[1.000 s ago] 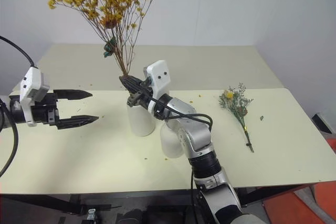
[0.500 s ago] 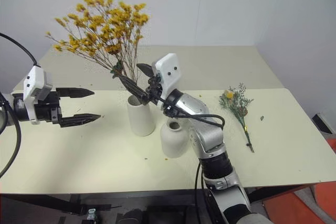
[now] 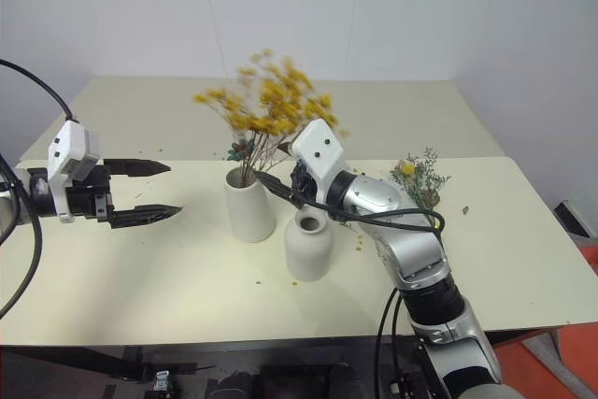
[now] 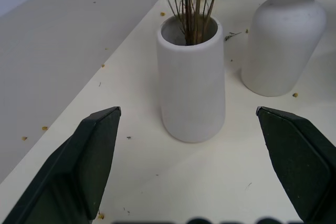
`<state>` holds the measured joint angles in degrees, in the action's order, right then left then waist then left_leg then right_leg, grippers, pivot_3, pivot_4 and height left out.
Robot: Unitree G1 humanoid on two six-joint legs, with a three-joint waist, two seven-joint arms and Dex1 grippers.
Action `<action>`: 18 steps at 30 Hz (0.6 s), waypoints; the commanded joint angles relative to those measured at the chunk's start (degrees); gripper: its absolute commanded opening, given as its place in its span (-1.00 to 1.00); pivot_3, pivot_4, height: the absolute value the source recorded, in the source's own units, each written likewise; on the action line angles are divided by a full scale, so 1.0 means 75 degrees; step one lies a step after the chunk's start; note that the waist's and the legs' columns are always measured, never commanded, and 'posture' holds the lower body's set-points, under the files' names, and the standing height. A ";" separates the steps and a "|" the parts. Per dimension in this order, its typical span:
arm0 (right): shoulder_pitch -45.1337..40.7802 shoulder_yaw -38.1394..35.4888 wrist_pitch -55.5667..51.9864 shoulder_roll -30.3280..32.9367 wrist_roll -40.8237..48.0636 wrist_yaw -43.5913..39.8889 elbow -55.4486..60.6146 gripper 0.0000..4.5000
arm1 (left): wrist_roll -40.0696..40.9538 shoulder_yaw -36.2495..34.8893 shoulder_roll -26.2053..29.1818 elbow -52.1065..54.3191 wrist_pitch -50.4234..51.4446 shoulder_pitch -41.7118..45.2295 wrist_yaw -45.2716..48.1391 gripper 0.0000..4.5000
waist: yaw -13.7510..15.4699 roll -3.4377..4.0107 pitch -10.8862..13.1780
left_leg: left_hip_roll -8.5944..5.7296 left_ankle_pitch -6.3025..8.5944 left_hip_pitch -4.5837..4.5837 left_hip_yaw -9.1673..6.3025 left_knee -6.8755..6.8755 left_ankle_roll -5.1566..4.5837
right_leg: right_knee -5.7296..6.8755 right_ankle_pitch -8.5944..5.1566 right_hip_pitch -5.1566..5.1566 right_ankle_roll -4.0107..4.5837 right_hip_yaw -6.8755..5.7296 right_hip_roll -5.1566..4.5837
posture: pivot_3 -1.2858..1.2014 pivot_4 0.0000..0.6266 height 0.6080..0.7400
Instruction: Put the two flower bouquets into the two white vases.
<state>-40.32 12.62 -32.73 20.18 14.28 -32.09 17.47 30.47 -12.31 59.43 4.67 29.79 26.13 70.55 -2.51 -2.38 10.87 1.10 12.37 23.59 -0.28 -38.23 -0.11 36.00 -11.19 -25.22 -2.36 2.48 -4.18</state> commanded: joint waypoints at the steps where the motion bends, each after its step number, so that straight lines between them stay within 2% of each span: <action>1: -0.0217 -0.0234 0.0240 -0.0005 0.0108 -0.0140 0.0422 0.55 | 0.0002 -0.0046 0.0018 0.0063 -0.0170 0.0168 0.0013 1.00 | -0.0010 -0.0001 0.0000 | 0.0001 0.0000 -0.0002 0.0001 0.0000 0.0000 | 0.0001 0.0000 0.0000 -0.0001 0.0001 0.0001 | 0.03 -0.52 1.00; 13: -0.0438 -0.0180 0.0362 -0.0320 -0.0030 -0.0096 0.0353 0.55 | 0.0034 -0.0116 0.0023 0.0185 -0.0126 0.0071 -0.0033 1.00 | 0.0004 -0.0001 -0.0001 | 0.0003 0.0000 -0.0002 0.0000 0.0000 0.0000 | 0.0003 0.0002 0.0001 0.0003 0.0000 0.0003 | 0.03 -0.52 1.00; 18: -0.0363 -0.0403 0.0363 -0.0089 -0.0129 -0.0103 0.0362 0.55 | 0.0023 -0.0135 0.0060 0.0187 -0.0119 0.0055 -0.0038 1.00 | 0.0020 -0.0001 -0.0001 | 0.0000 0.0000 0.0000 0.0000 -0.0001 0.0000 | 0.0002 0.0004 0.0001 0.0006 0.0000 -0.0001 | 0.03 -0.52 1.00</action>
<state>-42.40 12.29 -31.58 18.77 13.60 -33.27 18.22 30.43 -12.14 59.23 4.71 29.78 26.18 70.36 -2.36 -2.39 10.87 1.10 12.37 23.59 -0.28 -38.24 -0.11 36.02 -11.16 -25.21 -2.31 2.48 -4.18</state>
